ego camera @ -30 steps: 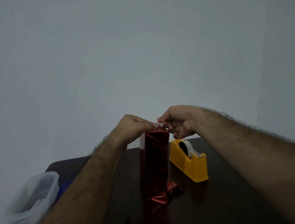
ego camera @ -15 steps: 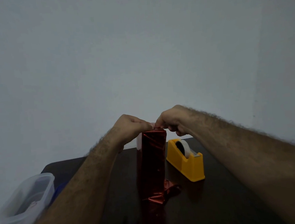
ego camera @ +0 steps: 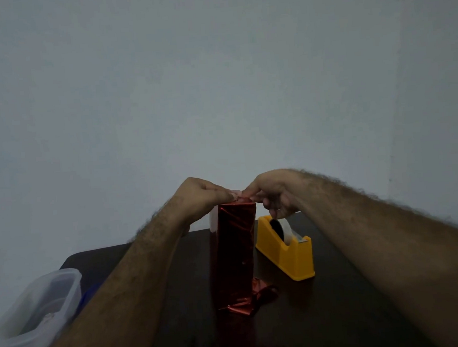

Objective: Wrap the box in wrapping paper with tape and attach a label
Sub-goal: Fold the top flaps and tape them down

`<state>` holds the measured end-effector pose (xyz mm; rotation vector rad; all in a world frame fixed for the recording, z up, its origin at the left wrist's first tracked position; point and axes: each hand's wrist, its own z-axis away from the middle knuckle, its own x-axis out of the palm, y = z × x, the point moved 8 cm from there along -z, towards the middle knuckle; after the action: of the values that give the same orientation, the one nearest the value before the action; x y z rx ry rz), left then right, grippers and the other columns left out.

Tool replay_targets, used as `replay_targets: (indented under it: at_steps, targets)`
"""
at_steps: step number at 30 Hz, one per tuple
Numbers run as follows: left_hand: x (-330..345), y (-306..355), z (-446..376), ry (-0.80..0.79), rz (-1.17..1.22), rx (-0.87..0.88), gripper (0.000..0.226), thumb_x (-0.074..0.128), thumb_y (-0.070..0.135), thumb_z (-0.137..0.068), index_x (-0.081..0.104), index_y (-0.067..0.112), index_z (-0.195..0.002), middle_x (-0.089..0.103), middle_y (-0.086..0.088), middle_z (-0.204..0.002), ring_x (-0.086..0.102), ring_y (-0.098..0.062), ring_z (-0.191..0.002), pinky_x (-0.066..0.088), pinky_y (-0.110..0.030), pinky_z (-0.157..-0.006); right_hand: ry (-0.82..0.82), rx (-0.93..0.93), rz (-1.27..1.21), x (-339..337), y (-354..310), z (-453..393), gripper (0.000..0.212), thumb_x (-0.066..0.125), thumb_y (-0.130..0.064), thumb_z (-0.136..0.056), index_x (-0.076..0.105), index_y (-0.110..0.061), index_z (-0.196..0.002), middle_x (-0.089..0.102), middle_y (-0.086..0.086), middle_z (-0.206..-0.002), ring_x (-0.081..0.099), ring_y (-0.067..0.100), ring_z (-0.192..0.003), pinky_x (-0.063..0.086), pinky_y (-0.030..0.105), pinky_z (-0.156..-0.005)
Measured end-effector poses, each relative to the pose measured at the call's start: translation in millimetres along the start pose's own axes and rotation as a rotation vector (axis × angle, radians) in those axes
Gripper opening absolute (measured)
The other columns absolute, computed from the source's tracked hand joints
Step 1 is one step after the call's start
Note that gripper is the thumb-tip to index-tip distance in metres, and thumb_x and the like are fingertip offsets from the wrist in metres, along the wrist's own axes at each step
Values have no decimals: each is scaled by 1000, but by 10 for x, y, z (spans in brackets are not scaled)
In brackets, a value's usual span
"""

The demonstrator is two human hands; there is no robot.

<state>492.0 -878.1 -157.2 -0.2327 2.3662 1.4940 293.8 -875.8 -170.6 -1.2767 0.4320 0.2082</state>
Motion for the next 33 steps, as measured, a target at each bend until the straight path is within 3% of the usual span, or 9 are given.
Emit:
replay_targets:
  at_steps: [4, 8, 13, 15, 18, 23, 26, 29, 33]
  targets:
    - [-39, -20, -3, 21, 20, -8, 12, 86, 22, -82, 86, 16, -93, 81, 6, -91, 70, 1, -91, 47, -16, -70, -147, 70, -261, 184, 278, 5, 26, 84, -32, -87, 69, -17, -72, 53, -6, -58, 42, 9, -57, 40, 30, -62]
    - [-34, -21, 1, 29, 31, -12, 12, 85, 17, -82, 85, 12, -93, 81, 6, -87, 70, 10, -75, 48, -6, -60, -210, 126, -482, 348, 443, -40, 36, 75, -33, -95, 66, -17, -64, 53, -5, -58, 47, 11, -59, 43, 30, -65]
    - [-41, -33, 3, 30, 57, -11, 13, 84, 13, -84, 85, 9, -96, 81, 5, -90, 69, 13, -72, 45, 0, -54, -24, 57, -441, 348, 563, -199, 24, 45, -17, -105, 65, -19, -92, 63, -3, -72, 52, 14, -67, 42, 31, -64]
    - [-29, -17, 8, 36, 49, -12, 12, 84, 14, -83, 85, 10, -95, 81, 5, -89, 69, 13, -72, 45, 0, -54, 26, -98, -514, 283, 409, -181, 27, 50, -37, -106, 65, -15, -108, 69, -1, -95, 61, 16, -82, 50, 33, -72]
    - [-28, -9, 12, 40, 19, -13, 10, 84, 18, -84, 86, 14, -92, 81, 8, -87, 69, 12, -75, 46, -4, -58, -61, -196, -494, 329, 230, -30, 57, 56, -68, -98, 63, -16, -119, 71, 4, -116, 67, 25, -110, 57, 42, -90]
    - [-53, -19, 22, 47, 38, -20, 12, 85, 19, -82, 86, 15, -93, 81, 6, -87, 71, 2, -88, 48, -13, -70, -126, -284, -432, 449, 288, 52, 36, 64, -58, -98, 79, -26, -104, 75, 0, -108, 69, 24, -109, 55, 43, -94]
    - [-53, -7, 44, 47, 40, -24, 13, 84, 17, -82, 86, 13, -95, 81, 5, -88, 71, 2, -87, 48, -10, -66, -129, -270, -491, 472, 452, 18, 25, 60, -41, -103, 79, -24, -101, 74, -1, -105, 67, 24, -107, 55, 45, -92]
    - [-42, -1, 44, 40, 50, -29, 11, 83, 14, -84, 85, 10, -95, 80, 10, -82, 71, 9, -78, 47, -3, -57, -31, -314, -447, 394, 550, -89, 17, 58, -23, -102, 73, -23, -110, 74, 0, -117, 66, 25, -112, 55, 46, -89]
    - [6, 32, 72, 28, 41, -16, 4, 78, 9, -89, 82, 11, -89, 74, 22, -66, 64, 19, -65, 42, 1, -51, 117, -414, -488, 177, 292, -51, 18, 58, -24, -100, 66, -27, -116, 67, 2, -126, 63, 26, -115, 52, 50, -97]
